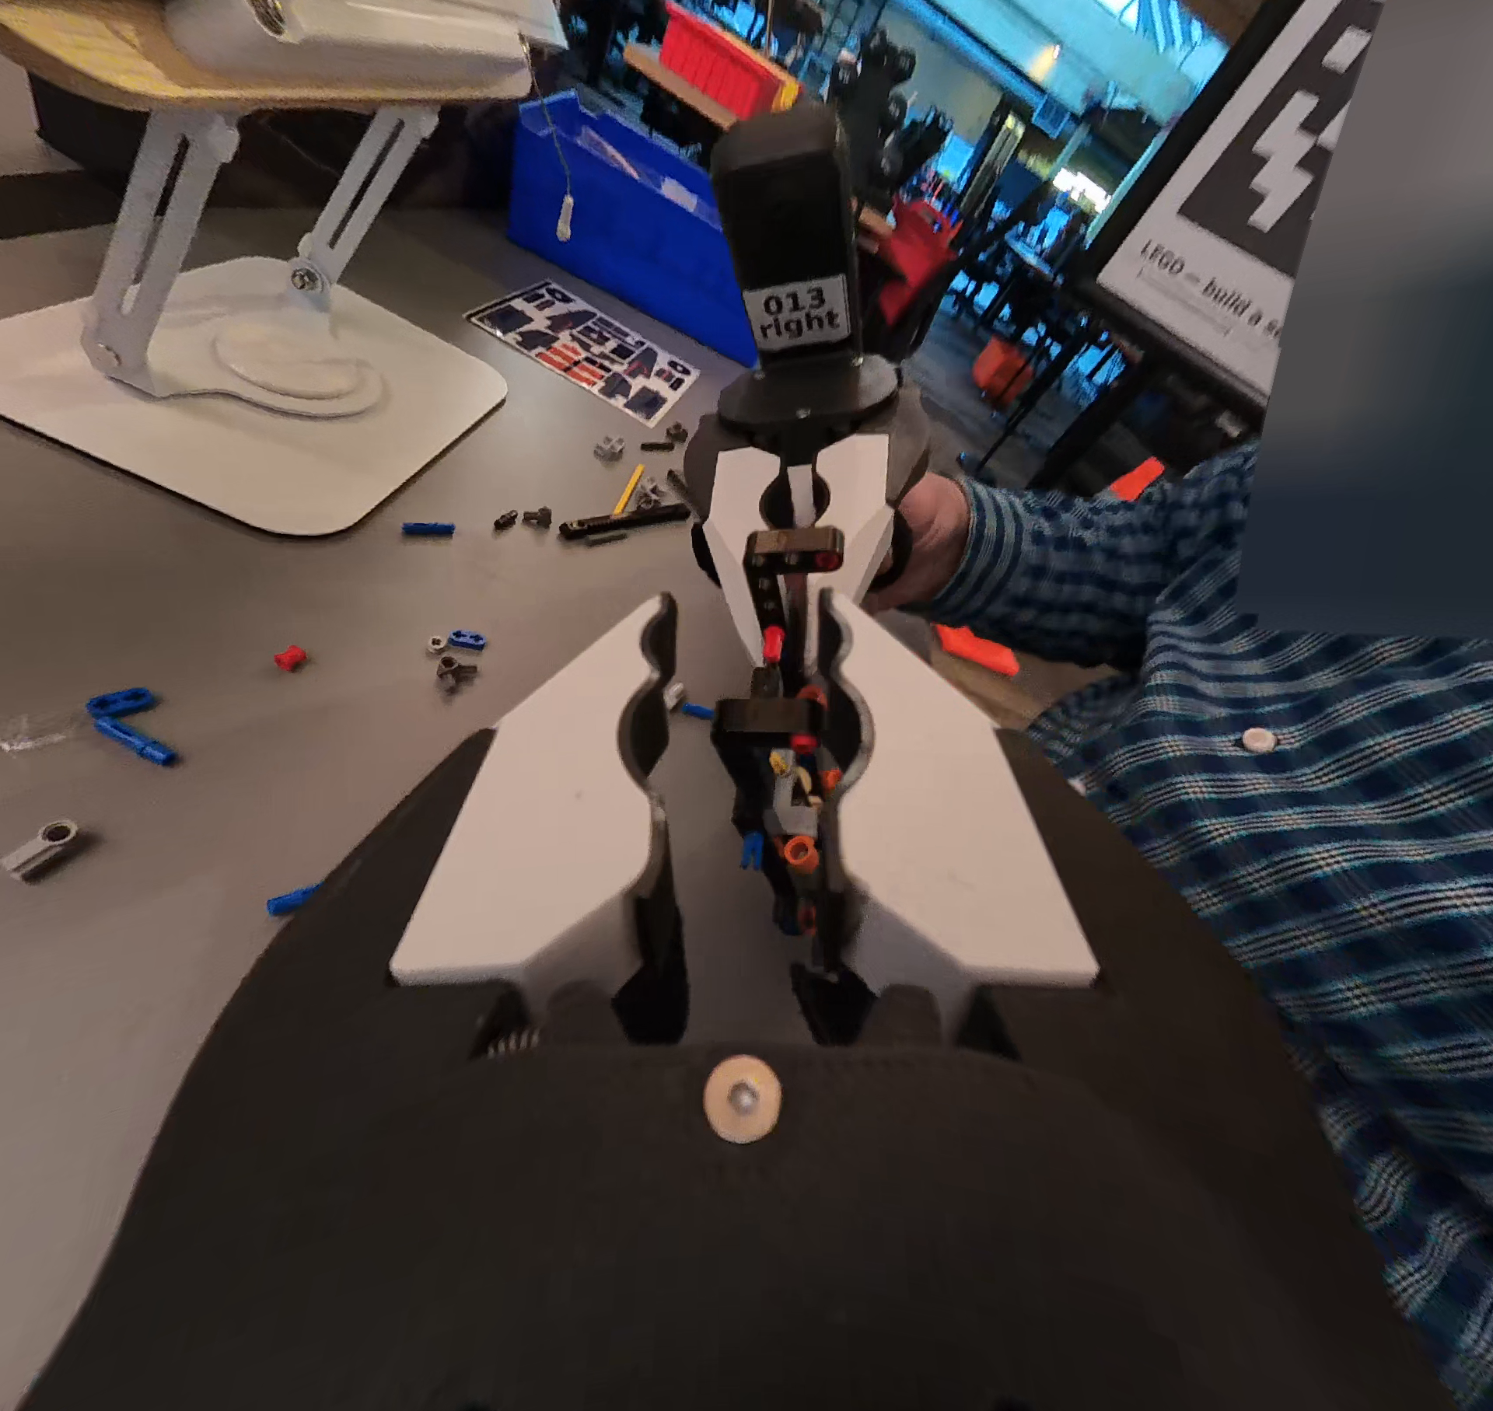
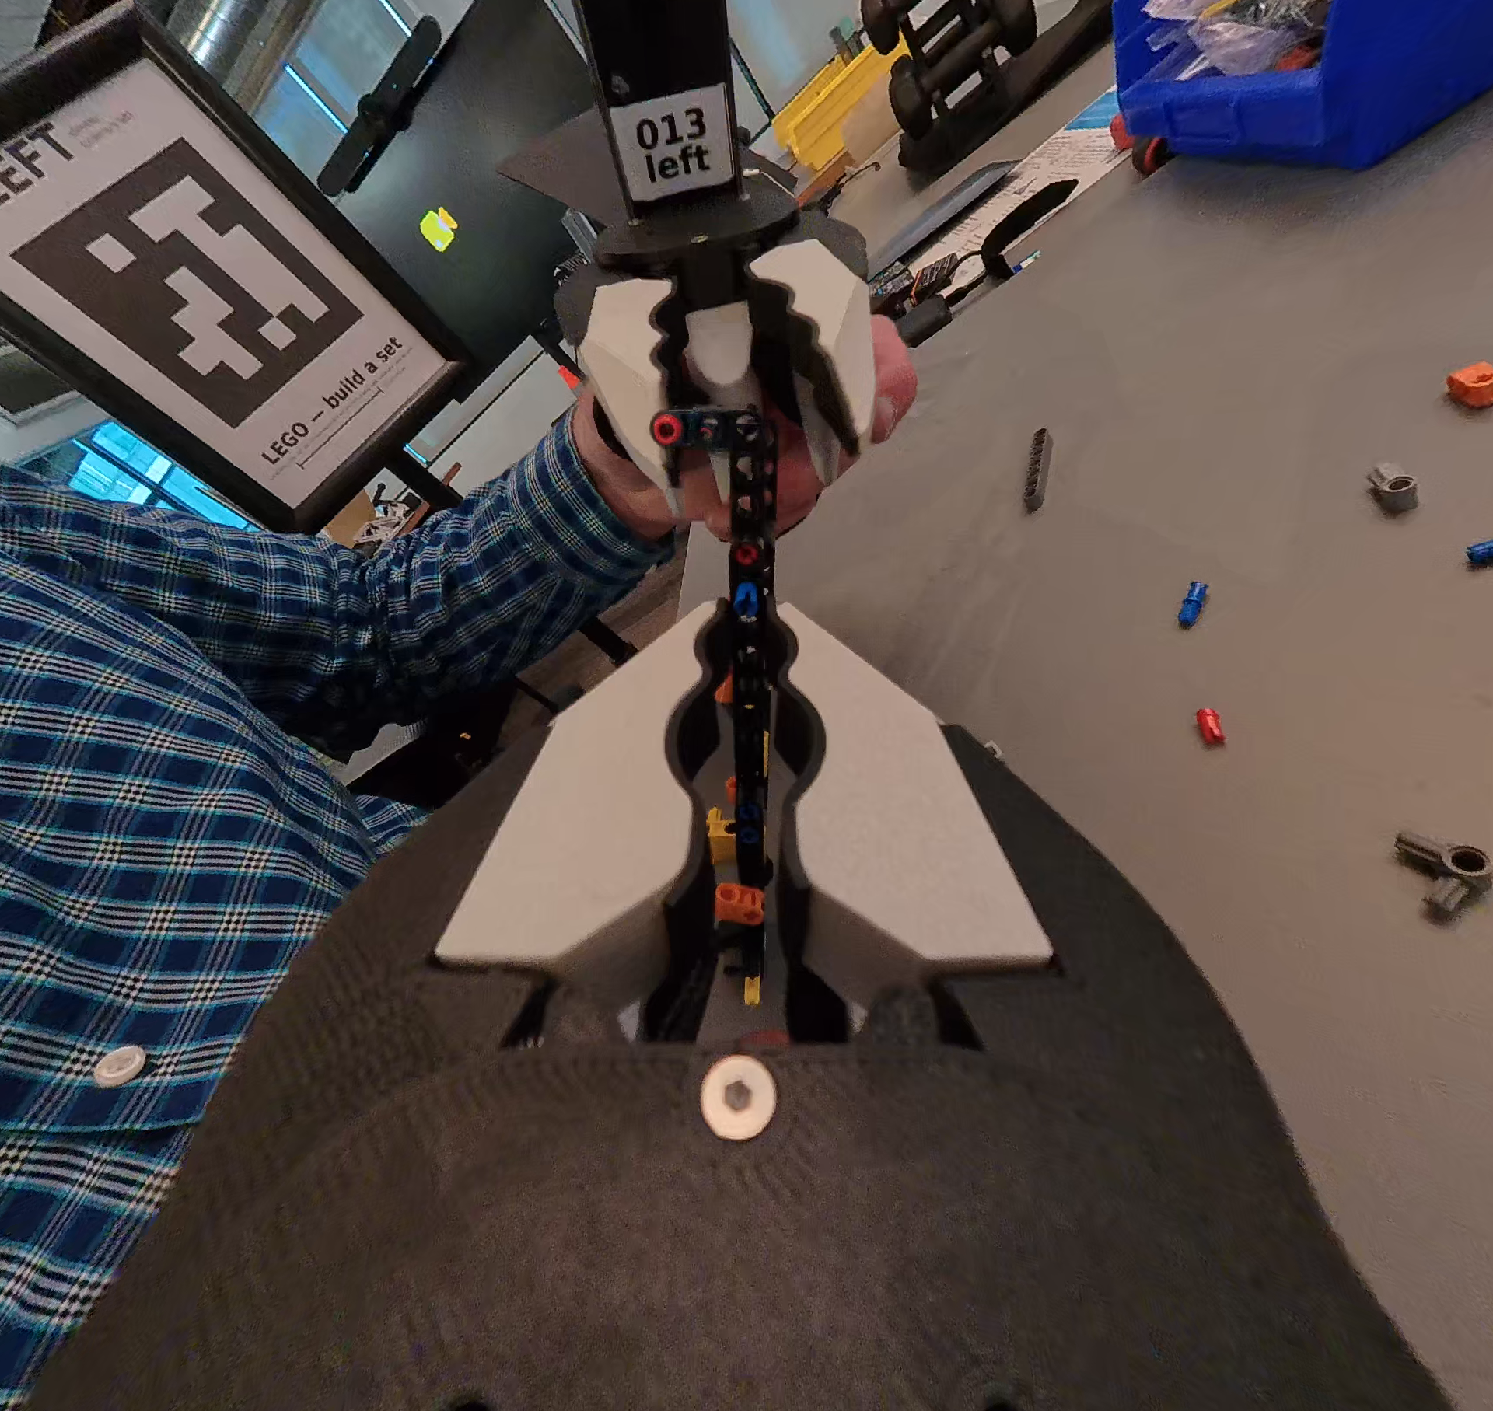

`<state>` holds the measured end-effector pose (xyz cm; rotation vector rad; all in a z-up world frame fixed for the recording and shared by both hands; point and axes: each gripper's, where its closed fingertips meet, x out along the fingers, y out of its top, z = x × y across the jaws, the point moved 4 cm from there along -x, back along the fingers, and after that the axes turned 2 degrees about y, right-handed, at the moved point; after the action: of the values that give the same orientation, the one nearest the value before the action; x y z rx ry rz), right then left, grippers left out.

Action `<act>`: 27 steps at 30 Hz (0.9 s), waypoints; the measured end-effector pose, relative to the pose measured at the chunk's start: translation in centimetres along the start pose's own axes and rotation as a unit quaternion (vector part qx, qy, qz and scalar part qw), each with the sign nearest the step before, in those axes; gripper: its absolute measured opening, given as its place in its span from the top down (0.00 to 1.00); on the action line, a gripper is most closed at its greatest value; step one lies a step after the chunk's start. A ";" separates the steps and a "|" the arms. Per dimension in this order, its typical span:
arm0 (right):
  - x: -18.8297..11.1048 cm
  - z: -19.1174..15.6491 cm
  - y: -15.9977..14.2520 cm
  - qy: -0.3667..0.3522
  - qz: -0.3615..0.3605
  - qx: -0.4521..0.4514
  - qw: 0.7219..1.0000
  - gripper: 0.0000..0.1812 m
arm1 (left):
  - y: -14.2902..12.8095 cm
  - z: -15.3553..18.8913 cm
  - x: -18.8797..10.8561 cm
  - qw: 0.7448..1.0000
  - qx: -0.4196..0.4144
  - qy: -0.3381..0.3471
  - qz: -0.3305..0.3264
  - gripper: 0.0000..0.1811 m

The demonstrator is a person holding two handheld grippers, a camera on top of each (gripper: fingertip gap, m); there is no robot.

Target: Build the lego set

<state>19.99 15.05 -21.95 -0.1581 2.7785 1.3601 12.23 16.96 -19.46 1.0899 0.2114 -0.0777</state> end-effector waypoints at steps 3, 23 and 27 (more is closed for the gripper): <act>0.1 -0.2 0.0 0.000 -0.006 -0.006 1.000 0.97 | -0.1 0.4 0.1 1.000 0.014 -0.010 -0.024 0.89; 0.4 -1.2 0.5 -0.005 -0.009 -0.048 0.999 0.97 | -0.6 2.1 1.1 0.996 0.050 -0.024 -0.069 0.97; 0.4 -1.4 0.6 -0.020 -0.003 -0.070 0.997 0.97 | -0.6 2.2 1.0 0.996 0.058 -0.023 -0.066 0.97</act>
<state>19.53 14.28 -20.68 -0.1424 2.6468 1.5392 13.36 14.78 -19.26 1.1879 0.2391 -0.2363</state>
